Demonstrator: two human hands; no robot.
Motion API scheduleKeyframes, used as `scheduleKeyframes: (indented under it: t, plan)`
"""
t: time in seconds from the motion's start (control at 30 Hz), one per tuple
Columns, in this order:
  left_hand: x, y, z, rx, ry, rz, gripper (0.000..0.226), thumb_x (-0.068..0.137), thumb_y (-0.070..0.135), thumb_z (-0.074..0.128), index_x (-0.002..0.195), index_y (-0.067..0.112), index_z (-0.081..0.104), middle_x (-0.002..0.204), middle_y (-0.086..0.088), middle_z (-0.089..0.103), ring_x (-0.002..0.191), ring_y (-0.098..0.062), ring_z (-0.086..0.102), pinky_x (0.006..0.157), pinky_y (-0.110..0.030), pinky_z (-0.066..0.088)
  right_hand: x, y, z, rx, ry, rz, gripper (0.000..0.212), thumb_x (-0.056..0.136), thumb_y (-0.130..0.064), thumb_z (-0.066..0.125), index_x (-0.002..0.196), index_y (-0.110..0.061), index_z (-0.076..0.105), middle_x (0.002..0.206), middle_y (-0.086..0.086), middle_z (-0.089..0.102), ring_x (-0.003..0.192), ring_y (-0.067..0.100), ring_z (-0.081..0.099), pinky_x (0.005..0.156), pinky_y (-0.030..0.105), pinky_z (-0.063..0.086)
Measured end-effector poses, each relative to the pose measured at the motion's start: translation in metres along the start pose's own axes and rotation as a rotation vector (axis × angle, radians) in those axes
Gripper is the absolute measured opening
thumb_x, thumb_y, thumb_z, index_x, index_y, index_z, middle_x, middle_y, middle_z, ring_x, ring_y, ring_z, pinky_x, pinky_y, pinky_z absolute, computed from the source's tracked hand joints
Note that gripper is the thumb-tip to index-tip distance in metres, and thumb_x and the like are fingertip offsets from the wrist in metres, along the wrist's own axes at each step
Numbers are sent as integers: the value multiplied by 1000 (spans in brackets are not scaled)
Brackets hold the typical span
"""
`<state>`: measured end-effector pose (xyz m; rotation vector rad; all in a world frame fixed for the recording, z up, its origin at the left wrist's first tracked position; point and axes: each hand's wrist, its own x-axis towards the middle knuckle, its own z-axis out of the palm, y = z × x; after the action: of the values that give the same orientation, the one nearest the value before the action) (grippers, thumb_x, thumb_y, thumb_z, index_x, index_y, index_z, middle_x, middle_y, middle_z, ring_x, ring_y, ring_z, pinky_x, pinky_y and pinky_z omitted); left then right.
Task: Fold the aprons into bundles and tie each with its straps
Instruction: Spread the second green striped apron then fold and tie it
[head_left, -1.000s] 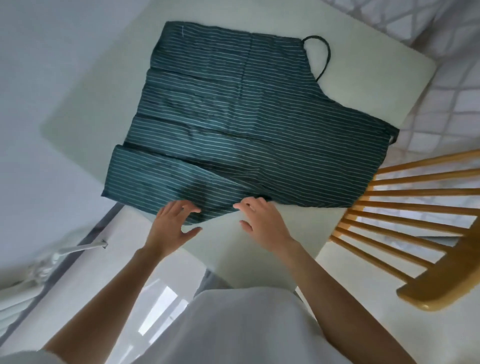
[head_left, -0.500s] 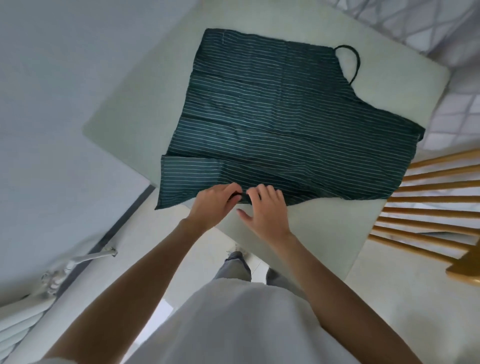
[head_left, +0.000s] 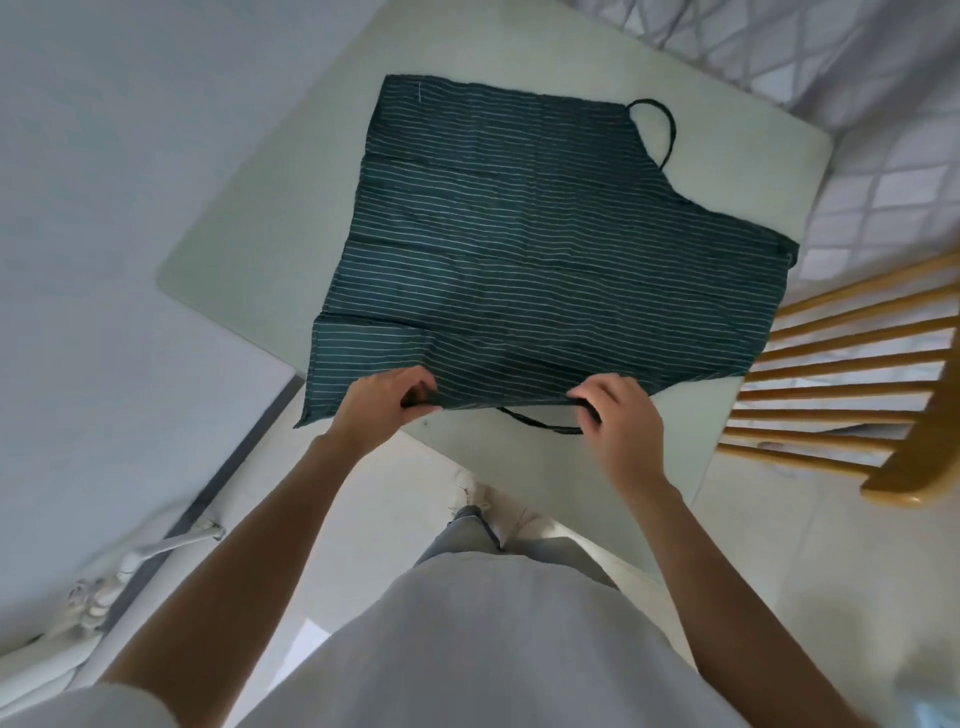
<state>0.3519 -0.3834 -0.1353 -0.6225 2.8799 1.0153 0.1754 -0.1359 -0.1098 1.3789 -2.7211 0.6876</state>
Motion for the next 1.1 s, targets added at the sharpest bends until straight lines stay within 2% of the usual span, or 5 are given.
scheduleKeyframes:
  t: [0.37, 0.7, 0.83, 0.97, 1.1]
  plan:
    - [-36, -5, 6, 92, 112, -150, 14, 87, 19, 65, 100, 18, 70, 98, 2, 69, 87, -12, 61, 73, -24, 47, -38, 26, -18, 306, -73, 299, 17, 89, -8, 61, 104, -9, 68, 100, 4, 70, 92, 15, 63, 83, 27, 51]
    - [-90, 18, 20, 233, 238, -282, 16, 91, 22, 58, 101, 20, 71, 104, -4, 70, 94, -23, 65, 73, -35, 52, -90, 40, -35, 439, -123, 318, 16, 98, -17, 47, 104, -12, 61, 92, -1, 63, 79, 16, 63, 64, 21, 55]
    - [-103, 41, 27, -67, 462, -399, 19, 93, 13, 52, 106, 14, 68, 105, -3, 69, 88, -22, 65, 78, -32, 53, -104, 39, -46, 484, -69, 314, 14, 93, -16, 55, 103, -12, 64, 89, -2, 64, 67, 10, 62, 52, 8, 46]
    - [-101, 59, 15, -215, 594, -376, 19, 91, 8, 55, 105, 12, 67, 99, 1, 67, 85, -11, 61, 80, -19, 47, -91, 46, -64, 446, 46, 274, 17, 88, -17, 63, 102, -10, 66, 88, -7, 63, 78, 9, 60, 66, 20, 52]
    - [-79, 62, -7, -222, 641, -278, 13, 89, 8, 60, 100, 10, 67, 94, 4, 67, 83, -15, 64, 81, -25, 50, -56, 54, -79, 471, 131, 305, 21, 89, -16, 62, 109, -8, 66, 93, -5, 65, 80, 13, 63, 73, 24, 53]
